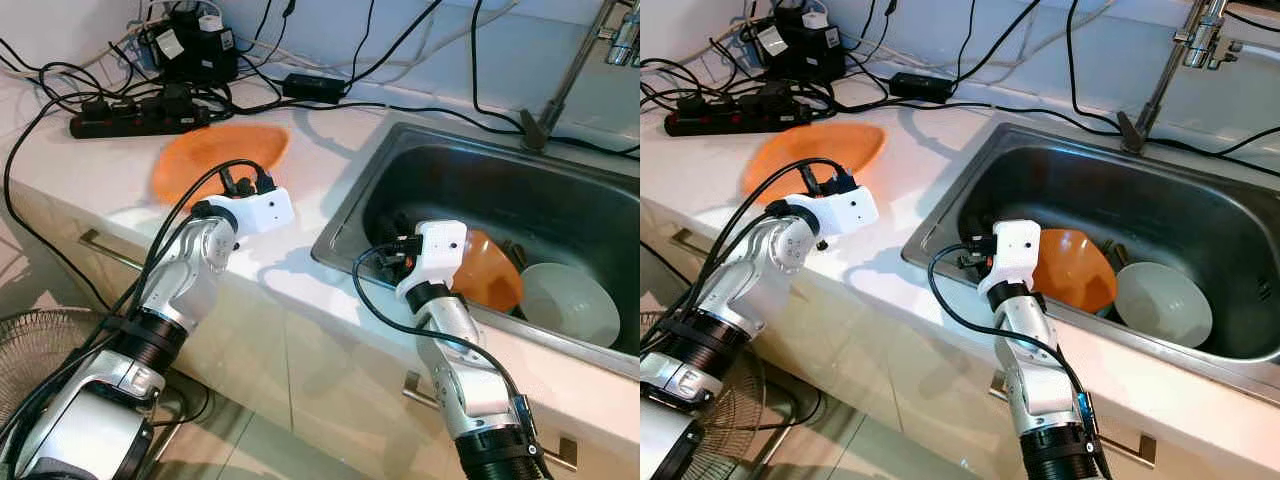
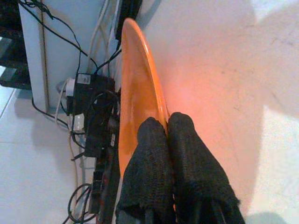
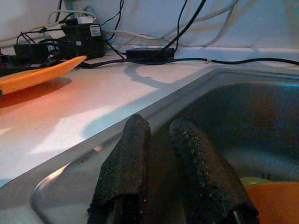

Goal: Kitchen organization

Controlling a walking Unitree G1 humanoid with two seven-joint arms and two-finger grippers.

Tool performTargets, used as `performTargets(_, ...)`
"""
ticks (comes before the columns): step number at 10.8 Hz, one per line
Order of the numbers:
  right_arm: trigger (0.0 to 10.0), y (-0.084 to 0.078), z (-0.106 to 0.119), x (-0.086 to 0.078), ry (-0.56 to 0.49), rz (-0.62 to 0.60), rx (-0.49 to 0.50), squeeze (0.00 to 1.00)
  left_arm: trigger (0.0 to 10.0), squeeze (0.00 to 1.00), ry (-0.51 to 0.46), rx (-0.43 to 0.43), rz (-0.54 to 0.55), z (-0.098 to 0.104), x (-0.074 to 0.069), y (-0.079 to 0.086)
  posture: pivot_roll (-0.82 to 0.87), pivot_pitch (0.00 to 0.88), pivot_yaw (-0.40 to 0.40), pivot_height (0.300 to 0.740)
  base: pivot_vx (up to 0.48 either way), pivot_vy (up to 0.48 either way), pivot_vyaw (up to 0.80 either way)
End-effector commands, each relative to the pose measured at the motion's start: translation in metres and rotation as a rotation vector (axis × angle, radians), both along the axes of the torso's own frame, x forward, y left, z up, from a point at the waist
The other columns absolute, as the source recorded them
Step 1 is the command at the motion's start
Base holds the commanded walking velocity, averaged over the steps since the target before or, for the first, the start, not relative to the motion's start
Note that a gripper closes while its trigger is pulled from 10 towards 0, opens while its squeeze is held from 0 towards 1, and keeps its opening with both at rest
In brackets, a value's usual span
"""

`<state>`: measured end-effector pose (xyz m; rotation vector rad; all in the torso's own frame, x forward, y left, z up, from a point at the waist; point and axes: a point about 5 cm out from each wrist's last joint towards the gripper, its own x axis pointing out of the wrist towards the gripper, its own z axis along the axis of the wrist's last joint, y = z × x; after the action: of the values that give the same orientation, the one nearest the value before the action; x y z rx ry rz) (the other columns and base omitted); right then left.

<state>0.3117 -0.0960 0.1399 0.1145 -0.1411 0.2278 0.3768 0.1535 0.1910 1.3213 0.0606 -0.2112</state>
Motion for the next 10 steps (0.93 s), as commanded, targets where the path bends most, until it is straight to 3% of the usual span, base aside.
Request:
performTargets(1,10.0,-0.001,-0.003,0.002,0.025,-0.005,-0.003,0.00,0.0,0.00,0.121,0.013,0.012,-0.032,-0.006,0.002,0.12,0.071,-0.021,0.740,0.000,0.000,0.00)
performTargets(3,10.0,-0.002,-0.003,0.002,0.027,-0.009,-0.005,0.00,0.0,0.00,0.091,0.025,-0.006,-0.028,-0.006,-0.001,0.12,0.072,-0.020,0.740,0.000,0.000,0.00)
performTargets(5,10.0,-0.002,-0.003,0.003,0.027,-0.015,-0.004,0.00,0.0,0.00,-0.070,0.076,-0.122,-0.008,-0.007,-0.016,0.12,0.073,-0.020,0.740,0.000,0.000,0.00)
performTargets(8,10.0,-0.002,-0.004,0.003,0.033,-0.023,0.008,0.00,0.0,0.00,-0.118,0.124,-0.212,-0.003,-0.013,-0.030,0.12,0.067,-0.015,0.740,0.000,0.000,0.00)
performTargets(9,10.0,-0.003,-0.004,0.004,0.037,-0.030,0.014,0.00,7.0,0.00,-0.122,0.126,-0.249,-0.005,-0.017,-0.034,0.12,0.066,-0.016,0.740,0.000,0.000,0.00)
performTargets(10,10.0,-0.004,-0.003,0.005,0.034,-0.033,0.013,0.00,10.0,0.00,-0.130,0.118,-0.272,-0.006,-0.020,-0.037,0.12,0.066,-0.014,0.740,0.000,0.000,0.00)
